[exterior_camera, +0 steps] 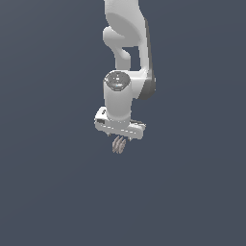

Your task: Pick up the object and move it to a goal position.

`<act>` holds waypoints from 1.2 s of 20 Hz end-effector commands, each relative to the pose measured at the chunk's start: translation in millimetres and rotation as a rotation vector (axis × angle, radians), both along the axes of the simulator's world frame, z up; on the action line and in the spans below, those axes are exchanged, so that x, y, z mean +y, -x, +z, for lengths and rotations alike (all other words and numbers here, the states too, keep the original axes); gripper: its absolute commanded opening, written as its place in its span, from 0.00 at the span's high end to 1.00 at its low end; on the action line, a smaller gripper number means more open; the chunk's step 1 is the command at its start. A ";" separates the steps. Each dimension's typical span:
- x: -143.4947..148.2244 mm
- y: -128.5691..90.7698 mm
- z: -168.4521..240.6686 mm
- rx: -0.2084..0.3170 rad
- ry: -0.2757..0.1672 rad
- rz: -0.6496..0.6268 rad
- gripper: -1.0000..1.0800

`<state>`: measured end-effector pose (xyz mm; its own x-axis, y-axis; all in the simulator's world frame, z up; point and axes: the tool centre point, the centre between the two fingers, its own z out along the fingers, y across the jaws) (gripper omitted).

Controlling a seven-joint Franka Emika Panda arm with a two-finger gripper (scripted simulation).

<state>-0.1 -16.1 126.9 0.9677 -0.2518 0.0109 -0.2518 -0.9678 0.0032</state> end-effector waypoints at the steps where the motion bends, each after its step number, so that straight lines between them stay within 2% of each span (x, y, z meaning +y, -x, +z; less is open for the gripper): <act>1: -2.6 2.0 -10.4 0.003 -0.003 -0.054 0.04; 9: -7.2 6.0 -27.2 0.009 -0.006 -0.139 0.04; 16: -7.2 6.4 -33.4 0.010 -0.006 -0.138 0.04; 24: -7.2 7.5 -70.7 0.009 -0.006 -0.142 0.04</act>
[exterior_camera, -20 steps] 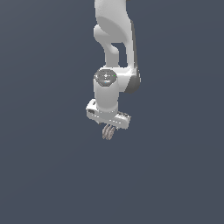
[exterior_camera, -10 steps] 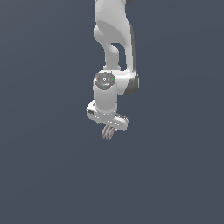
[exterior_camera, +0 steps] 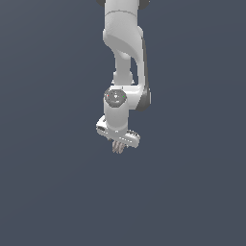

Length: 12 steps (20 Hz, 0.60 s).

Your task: Pick up the object and move it to a goal position.

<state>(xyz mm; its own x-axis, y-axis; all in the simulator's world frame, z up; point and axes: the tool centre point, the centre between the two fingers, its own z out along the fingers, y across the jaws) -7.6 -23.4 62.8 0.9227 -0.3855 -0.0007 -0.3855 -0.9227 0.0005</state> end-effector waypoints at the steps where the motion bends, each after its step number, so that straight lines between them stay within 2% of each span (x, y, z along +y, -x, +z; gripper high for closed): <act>1: -0.1 -0.1 -9.4 -0.001 0.000 -0.001 0.04; 5: 0.1 -1.1 -13.8 -0.001 0.000 -0.001 0.04; 6: 0.1 -1.1 -13.8 -0.001 0.000 -0.001 1.00; 12: 0.1 -1.1 -13.8 -0.001 0.000 -0.001 1.00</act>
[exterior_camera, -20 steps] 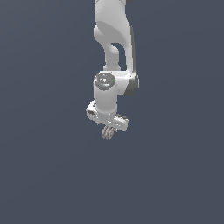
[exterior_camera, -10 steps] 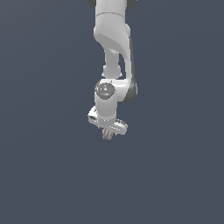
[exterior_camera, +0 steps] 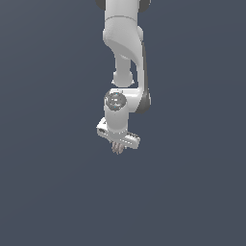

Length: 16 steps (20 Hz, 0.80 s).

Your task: Pick up the object and move it to a goal position.

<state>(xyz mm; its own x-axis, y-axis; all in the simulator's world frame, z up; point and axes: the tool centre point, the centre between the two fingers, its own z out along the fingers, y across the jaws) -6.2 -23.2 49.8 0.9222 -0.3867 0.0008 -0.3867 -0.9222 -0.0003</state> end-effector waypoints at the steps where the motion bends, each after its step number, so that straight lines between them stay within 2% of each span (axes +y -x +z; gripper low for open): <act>1: -0.1 0.2 -0.8 0.001 0.000 0.000 1.00; 9: 9.2 2.8 4.4 0.000 0.000 0.000 1.00; 16: 52.4 15.8 26.1 0.000 0.000 0.000 1.00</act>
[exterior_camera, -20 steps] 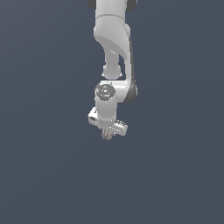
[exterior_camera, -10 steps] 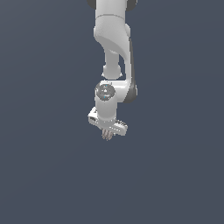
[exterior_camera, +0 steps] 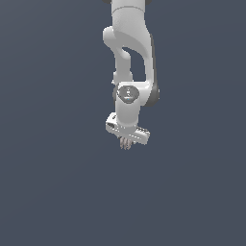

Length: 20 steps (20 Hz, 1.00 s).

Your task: Pick up the object and move it to a goal position.

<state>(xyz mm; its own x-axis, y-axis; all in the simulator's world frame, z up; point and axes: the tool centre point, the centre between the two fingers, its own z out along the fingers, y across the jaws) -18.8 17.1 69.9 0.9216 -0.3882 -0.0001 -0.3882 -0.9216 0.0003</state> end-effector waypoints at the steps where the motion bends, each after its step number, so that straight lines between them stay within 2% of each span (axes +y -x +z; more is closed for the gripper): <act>1: 20.8 5.9 10.4 -0.001 0.000 0.001 1.00; 14: 161.8 44.9 81.5 -0.001 0.001 0.002 1.00; 20: 209.4 55.9 105.3 -0.001 0.001 0.002 1.00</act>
